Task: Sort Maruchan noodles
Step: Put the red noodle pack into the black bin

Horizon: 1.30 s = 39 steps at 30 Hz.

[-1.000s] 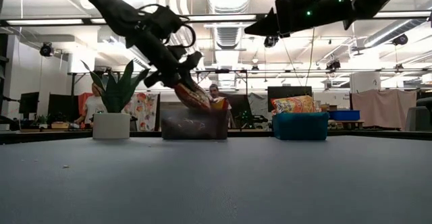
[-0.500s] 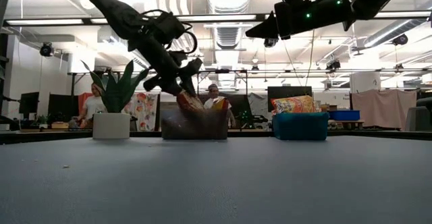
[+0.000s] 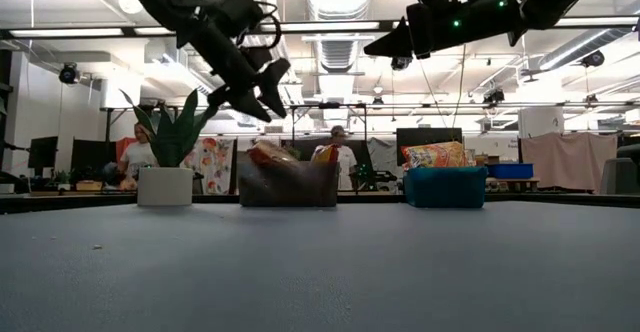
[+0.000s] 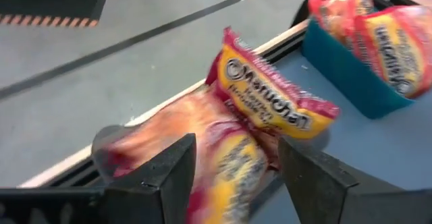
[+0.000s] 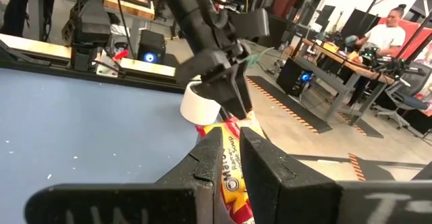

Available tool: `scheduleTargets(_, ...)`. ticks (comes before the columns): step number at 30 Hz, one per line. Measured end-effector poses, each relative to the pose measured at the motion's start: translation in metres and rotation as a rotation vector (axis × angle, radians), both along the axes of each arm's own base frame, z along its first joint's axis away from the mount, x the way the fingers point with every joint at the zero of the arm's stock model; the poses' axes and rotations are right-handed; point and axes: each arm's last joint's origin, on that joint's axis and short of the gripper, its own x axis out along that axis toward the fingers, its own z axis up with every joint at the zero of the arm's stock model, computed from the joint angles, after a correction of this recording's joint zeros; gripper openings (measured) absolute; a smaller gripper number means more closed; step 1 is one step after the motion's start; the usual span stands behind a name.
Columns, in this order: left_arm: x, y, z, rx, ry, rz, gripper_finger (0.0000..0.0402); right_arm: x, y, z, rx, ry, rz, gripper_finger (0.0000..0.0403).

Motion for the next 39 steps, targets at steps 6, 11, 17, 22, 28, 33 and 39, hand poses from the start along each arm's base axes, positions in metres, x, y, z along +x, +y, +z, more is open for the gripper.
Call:
scheduleTargets(6, 0.012, -0.011, -0.007, 0.023, 0.036, -0.059, 0.0172, 0.000, 0.000, 0.000, -0.007, 0.002, 0.001, 0.0043)
scheduleTargets(11, 0.016, -0.006, -0.026, 0.029, 0.131, 0.007, 0.0148, 0.000, 0.000, 0.000, -0.004, 0.001, 0.000, 0.0043)
scheduleTargets(17, 0.021, -0.002, -0.045, 0.042, 0.210, 0.054, 0.0119, 0.000, 0.000, 0.000, -0.006, 0.001, 0.000, 0.0043)
scheduleTargets(22, 0.024, 0.003, -0.055, 0.076, 0.252, 0.091, 0.0100, 0.000, 0.000, 0.000, -0.009, 0.002, 0.001, 0.0043)
scheduleTargets(28, 0.029, 0.009, -0.056, 0.105, 0.196, 0.100, 0.0082, 0.000, 0.000, 0.000, -0.009, 0.003, 0.001, 0.0043)
scheduleTargets(33, 0.029, 0.009, -0.055, 0.111, 0.200, 0.092, 0.0075, 0.000, 0.000, 0.000, -0.009, 0.003, 0.000, 0.0043)
scheduleTargets(39, 0.029, 0.008, -0.028, 0.146, 0.200, 0.071, 0.0070, 0.000, 0.000, 0.000, -0.010, 0.003, 0.000, 0.0043)
